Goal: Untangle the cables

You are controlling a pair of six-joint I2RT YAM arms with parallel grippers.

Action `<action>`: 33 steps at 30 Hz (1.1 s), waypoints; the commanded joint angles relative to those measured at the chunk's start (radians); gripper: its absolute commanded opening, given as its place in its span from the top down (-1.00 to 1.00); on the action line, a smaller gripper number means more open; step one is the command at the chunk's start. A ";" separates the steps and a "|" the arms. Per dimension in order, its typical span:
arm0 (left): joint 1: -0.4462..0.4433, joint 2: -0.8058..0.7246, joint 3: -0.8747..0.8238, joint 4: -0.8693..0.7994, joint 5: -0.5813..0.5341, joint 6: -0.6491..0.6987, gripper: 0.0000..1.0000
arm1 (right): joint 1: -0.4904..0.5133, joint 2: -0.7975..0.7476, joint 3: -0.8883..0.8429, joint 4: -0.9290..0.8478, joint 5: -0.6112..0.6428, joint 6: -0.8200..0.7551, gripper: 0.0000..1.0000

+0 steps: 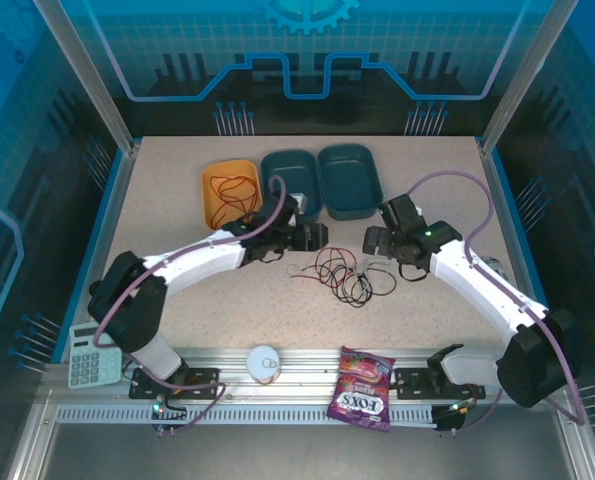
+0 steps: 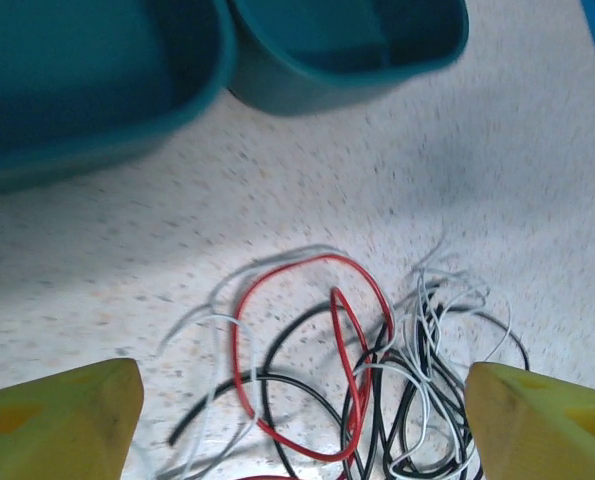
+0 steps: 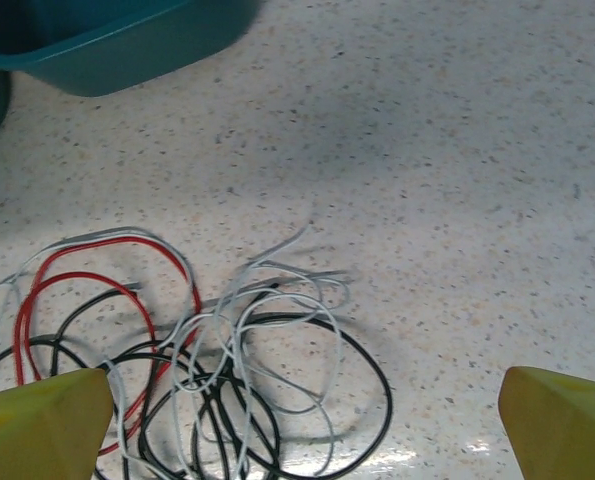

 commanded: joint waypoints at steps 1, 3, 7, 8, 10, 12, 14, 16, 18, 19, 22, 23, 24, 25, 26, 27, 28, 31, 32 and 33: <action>-0.041 0.069 0.072 -0.004 0.014 -0.005 -0.61 | -0.022 -0.045 -0.044 0.026 0.037 0.038 -0.99; -0.062 0.109 0.094 -0.020 0.006 0.002 -0.53 | -0.028 -0.062 -0.072 0.043 0.040 0.044 -0.99; -0.072 0.161 0.123 -0.053 0.011 0.005 -0.47 | -0.035 -0.106 -0.144 0.090 0.037 0.051 -0.99; -0.073 0.170 0.128 -0.056 0.017 0.006 -0.42 | -0.035 -0.117 -0.154 0.096 0.039 0.053 -0.99; -0.079 0.186 0.138 -0.057 0.034 0.007 -0.29 | -0.041 -0.140 -0.169 0.099 0.053 0.054 -0.99; -0.086 0.201 0.145 -0.049 0.053 0.001 -0.19 | -0.048 -0.159 -0.180 0.111 0.052 0.043 -0.99; -0.094 0.216 0.154 -0.040 0.067 -0.006 -0.12 | -0.051 -0.178 -0.191 0.124 0.052 0.035 -0.99; -0.100 0.232 0.164 -0.046 0.064 -0.009 -0.02 | -0.053 -0.199 -0.202 0.132 0.054 0.033 -0.99; -0.102 0.242 0.167 -0.050 0.062 -0.015 0.06 | -0.055 -0.216 -0.211 0.135 0.063 0.034 -0.99; -0.101 0.246 0.168 -0.053 0.060 -0.015 0.12 | -0.056 -0.221 -0.213 0.124 0.074 0.042 -0.99; -0.100 0.257 0.177 -0.072 0.057 -0.014 0.19 | -0.064 -0.212 -0.200 0.083 0.092 0.043 -0.99; -0.101 0.259 0.179 -0.076 0.057 -0.014 0.22 | -0.065 -0.207 -0.193 0.076 0.092 0.036 -0.99; -0.100 0.262 0.180 -0.078 0.059 -0.014 0.24 | -0.066 -0.200 -0.189 0.074 0.086 0.030 -0.99; -0.101 0.265 0.180 -0.078 0.058 -0.016 0.25 | -0.065 -0.195 -0.188 0.077 0.080 0.023 -0.99; -0.100 0.267 0.179 -0.078 0.056 -0.017 0.26 | -0.065 -0.191 -0.189 0.081 0.074 0.018 -0.99; -0.101 0.270 0.177 -0.081 0.054 -0.017 0.27 | -0.065 -0.187 -0.192 0.092 0.064 0.013 -0.99; -0.100 0.273 0.175 -0.081 0.054 -0.019 0.32 | -0.065 -0.183 -0.196 0.103 0.053 0.009 -0.99; -0.100 0.276 0.171 -0.079 0.056 -0.022 0.52 | -0.066 -0.178 -0.218 0.154 0.020 -0.006 -0.99; -0.101 0.276 0.169 -0.078 0.054 -0.023 0.57 | -0.067 -0.176 -0.222 0.167 0.010 -0.012 -0.99; -0.101 0.275 0.166 -0.078 0.053 -0.023 0.63 | -0.066 -0.171 -0.227 0.177 0.005 -0.018 -0.99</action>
